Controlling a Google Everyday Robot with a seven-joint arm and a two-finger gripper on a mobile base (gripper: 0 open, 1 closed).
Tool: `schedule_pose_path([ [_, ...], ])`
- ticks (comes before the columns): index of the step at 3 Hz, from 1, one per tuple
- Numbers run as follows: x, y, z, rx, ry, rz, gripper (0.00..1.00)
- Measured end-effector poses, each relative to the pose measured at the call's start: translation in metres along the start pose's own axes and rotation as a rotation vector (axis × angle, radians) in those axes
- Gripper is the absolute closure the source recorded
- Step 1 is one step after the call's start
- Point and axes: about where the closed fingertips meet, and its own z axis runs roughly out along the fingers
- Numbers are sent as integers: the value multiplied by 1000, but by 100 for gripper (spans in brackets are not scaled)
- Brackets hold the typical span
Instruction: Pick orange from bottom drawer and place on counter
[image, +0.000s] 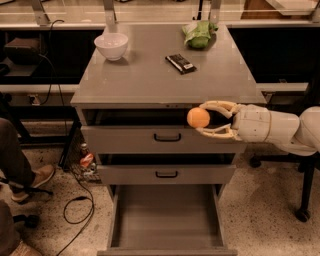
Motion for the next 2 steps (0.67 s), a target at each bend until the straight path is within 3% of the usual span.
schedule_pose_path([
  [2,0,-1,2,-1,5,15,100],
])
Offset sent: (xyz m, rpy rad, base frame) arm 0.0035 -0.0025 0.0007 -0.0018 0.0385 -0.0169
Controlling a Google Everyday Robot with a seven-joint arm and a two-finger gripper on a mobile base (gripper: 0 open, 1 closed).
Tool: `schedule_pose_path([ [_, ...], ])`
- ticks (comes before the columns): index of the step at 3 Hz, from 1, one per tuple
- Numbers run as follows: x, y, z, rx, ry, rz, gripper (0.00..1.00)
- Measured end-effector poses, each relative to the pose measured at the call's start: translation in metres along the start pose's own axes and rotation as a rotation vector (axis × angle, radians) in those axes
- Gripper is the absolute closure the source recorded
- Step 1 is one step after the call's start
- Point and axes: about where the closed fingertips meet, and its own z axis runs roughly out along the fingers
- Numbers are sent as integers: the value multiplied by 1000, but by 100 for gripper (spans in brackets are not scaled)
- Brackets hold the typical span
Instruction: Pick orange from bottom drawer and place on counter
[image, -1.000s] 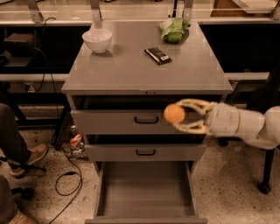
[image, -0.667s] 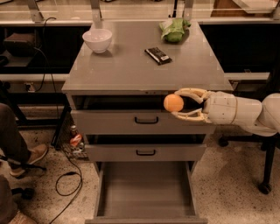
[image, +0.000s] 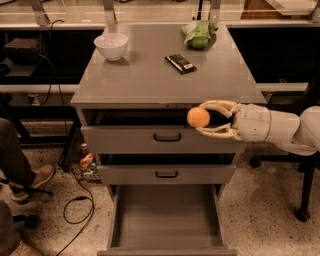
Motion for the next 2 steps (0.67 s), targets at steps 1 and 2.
schedule_pose_path([
  [1,2,-13,-2,16,24,49,100],
  [2,12,-41,-1,13,81,142,100],
])
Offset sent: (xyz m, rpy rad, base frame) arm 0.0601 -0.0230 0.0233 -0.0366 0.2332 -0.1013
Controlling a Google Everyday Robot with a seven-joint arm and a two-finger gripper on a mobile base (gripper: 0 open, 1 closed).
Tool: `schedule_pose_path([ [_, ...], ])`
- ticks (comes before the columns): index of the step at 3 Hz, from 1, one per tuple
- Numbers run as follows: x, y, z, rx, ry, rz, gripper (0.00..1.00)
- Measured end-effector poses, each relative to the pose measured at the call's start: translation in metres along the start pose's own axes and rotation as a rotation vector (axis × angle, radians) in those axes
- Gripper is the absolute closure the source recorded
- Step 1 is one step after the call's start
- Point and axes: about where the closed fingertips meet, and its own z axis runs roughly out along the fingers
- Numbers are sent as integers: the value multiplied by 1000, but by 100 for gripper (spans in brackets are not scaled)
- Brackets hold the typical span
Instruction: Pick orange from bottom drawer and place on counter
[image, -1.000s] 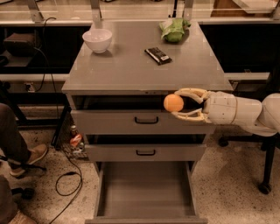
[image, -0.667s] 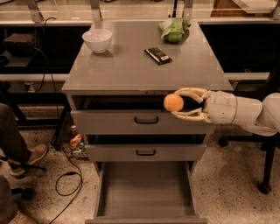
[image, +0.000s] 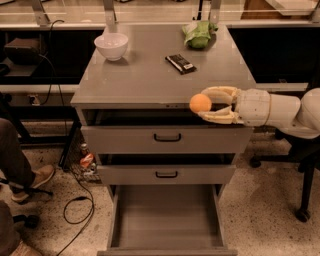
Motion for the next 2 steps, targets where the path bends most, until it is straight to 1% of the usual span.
schedule_pose_path([
  [1,19,-34,7,-6,40,108,100],
  [2,35,-66,15,7,36,158,100],
])
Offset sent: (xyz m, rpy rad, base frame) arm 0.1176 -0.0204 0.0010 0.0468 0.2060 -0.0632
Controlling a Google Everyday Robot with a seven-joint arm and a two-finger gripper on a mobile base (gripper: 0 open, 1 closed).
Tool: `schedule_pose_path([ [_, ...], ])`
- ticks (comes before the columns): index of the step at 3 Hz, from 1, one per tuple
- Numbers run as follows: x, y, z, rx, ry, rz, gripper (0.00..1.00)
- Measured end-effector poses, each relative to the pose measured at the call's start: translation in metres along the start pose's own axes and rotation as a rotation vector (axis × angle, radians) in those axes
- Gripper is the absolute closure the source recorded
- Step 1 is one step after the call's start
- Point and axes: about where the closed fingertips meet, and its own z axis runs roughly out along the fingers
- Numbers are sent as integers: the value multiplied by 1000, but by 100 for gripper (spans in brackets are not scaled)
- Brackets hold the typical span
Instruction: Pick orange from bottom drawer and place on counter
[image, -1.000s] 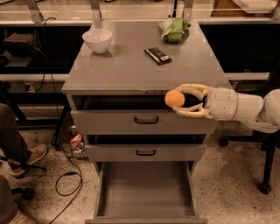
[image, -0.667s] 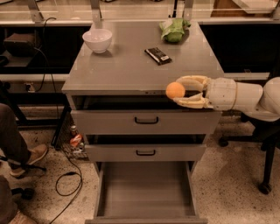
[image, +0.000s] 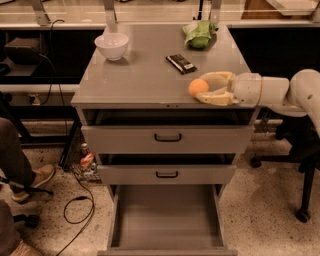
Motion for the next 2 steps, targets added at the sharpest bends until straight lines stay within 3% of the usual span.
schedule_pose_path([
  [2,21,-65,5,139,-21,81,100],
])
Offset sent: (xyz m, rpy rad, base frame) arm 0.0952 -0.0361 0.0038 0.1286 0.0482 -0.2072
